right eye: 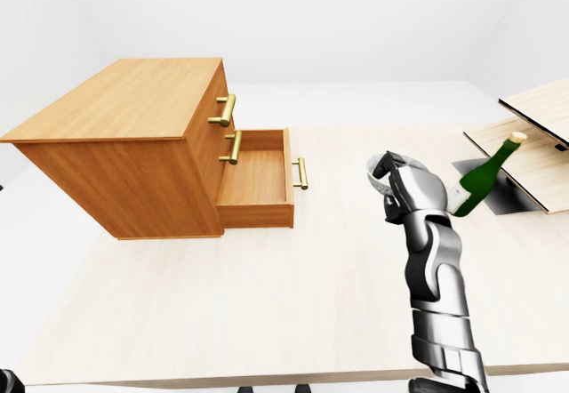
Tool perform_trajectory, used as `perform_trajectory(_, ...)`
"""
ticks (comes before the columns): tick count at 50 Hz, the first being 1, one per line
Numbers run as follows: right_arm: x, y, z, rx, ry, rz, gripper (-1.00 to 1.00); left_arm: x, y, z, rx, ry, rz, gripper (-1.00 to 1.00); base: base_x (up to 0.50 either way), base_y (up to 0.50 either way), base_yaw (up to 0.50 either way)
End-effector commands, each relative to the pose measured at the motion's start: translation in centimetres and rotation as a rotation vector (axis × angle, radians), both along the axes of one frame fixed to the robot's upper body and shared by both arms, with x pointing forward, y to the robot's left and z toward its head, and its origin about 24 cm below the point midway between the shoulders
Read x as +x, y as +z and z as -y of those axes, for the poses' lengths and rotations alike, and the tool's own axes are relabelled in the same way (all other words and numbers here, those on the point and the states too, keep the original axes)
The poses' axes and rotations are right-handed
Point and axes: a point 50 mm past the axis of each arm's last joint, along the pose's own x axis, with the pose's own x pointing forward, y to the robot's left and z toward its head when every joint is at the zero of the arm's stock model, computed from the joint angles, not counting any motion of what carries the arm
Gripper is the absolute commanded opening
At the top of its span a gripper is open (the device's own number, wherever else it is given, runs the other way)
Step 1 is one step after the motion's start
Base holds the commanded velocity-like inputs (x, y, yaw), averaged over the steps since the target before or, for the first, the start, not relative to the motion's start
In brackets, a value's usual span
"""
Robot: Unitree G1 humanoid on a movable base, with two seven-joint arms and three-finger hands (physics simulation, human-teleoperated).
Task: Put the bowl on top of the cabinet.
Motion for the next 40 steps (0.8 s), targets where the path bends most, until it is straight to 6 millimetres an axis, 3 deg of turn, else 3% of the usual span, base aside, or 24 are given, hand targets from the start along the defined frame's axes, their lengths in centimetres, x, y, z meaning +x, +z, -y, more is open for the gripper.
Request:
perform_trajectory(1,1.2,3.4,-1.6,-0.053,0.058,0.064,-1.0,0.0,0.0,0.0,0.001,0.0,-0.001,0.89,0.0,0.0,0.0)
perform_trajectory(40,5.9,7.6,-6.3,-0.107,0.172,0.111,-1.0,0.1,0.0,0.0,0.0,-0.002,-0.002,0.9,0.0,0.0,0.0)
